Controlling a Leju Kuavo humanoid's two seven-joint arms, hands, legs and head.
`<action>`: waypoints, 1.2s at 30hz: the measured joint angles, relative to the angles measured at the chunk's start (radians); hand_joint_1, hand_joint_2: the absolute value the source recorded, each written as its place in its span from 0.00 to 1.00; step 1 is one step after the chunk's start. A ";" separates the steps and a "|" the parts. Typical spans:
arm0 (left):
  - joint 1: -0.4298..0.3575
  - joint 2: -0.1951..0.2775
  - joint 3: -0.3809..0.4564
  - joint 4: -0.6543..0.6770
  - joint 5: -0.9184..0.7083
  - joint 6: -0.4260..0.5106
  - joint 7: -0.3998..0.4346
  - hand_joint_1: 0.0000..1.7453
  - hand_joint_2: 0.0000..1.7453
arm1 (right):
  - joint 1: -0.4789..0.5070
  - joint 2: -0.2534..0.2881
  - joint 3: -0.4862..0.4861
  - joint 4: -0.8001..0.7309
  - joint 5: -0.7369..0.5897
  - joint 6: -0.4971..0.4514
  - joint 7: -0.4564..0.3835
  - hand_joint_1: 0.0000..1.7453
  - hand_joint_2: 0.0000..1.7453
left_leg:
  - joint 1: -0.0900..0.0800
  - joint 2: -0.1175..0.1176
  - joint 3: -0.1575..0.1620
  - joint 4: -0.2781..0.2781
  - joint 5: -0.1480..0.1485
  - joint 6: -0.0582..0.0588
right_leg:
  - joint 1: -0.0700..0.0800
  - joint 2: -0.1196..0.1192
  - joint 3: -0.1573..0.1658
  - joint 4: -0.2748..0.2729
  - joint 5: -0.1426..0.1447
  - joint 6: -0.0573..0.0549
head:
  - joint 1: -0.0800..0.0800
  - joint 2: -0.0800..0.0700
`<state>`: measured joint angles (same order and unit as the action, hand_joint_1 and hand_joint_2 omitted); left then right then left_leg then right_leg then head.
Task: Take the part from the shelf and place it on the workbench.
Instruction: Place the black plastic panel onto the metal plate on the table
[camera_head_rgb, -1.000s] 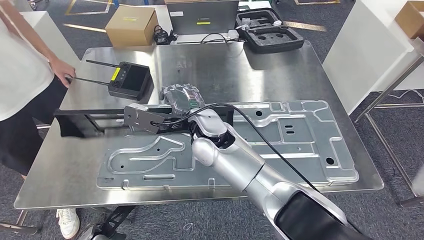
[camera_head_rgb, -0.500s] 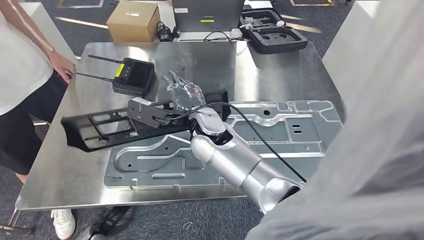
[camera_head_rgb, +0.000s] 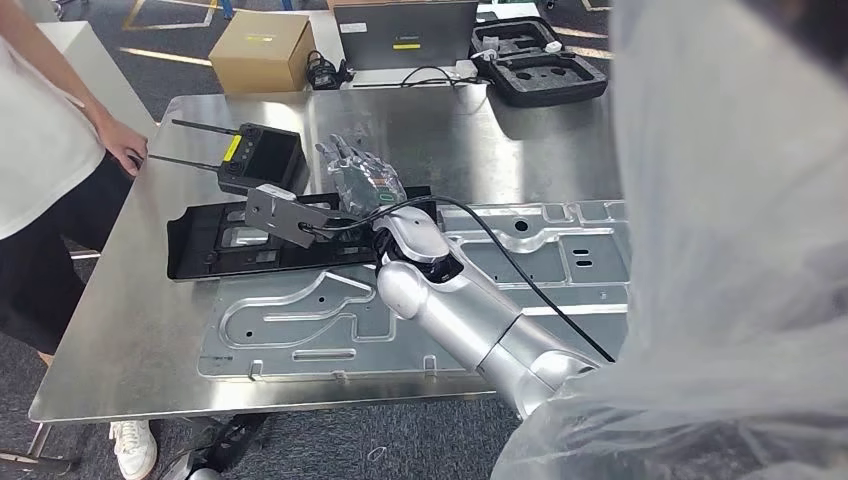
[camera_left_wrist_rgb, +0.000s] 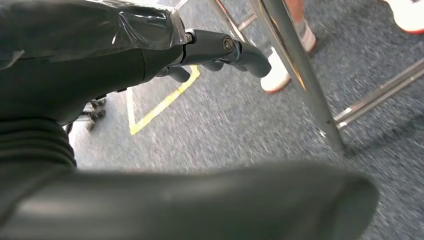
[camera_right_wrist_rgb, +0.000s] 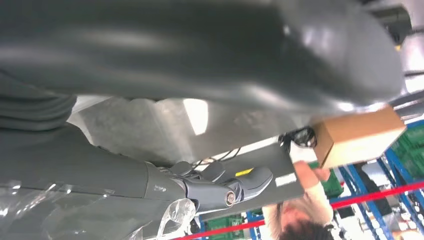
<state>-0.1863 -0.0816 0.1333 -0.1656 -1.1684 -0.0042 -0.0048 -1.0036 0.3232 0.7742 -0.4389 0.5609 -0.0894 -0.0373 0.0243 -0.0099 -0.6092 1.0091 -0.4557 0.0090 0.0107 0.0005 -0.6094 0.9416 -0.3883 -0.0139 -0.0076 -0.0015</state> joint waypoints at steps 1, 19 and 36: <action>0.002 0.001 0.000 0.000 0.002 -0.002 -0.002 0.00 0.00 | -0.002 0.003 0.000 0.000 -0.003 0.001 0.000 0.00 0.00 | 0.000 0.001 -0.020 0.049 -0.033 0.000 | -0.002 0.000 0.002 -0.005 0.002 0.001 | -0.001 0.000; 0.017 0.027 0.012 0.000 0.105 0.021 -0.044 0.00 0.00 | 0.025 -0.080 -0.040 -0.088 -0.082 0.020 -0.068 0.00 0.00 | 0.018 0.003 0.031 -0.050 0.043 0.018 | -0.024 0.008 -0.142 0.324 -0.152 0.068 | -0.002 0.000; 0.107 0.069 0.111 0.001 0.259 0.093 -0.061 0.00 0.00 | 0.533 -0.473 -0.393 -1.019 -0.529 0.154 0.136 0.00 0.00 | 0.003 0.008 -0.048 0.251 -0.135 -0.003 | -0.017 0.006 0.002 0.031 -0.015 0.030 | -0.001 0.000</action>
<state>-0.0793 -0.0131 0.2441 -0.1650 -0.9099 0.0888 -0.0655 -0.4704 -0.1502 0.3813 -1.4579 0.0321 0.0647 0.0989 0.0271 -0.0022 -0.6571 1.2601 -0.5905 0.0058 -0.0064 0.0067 -0.6072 0.9727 -0.4033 0.0158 -0.0091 -0.0015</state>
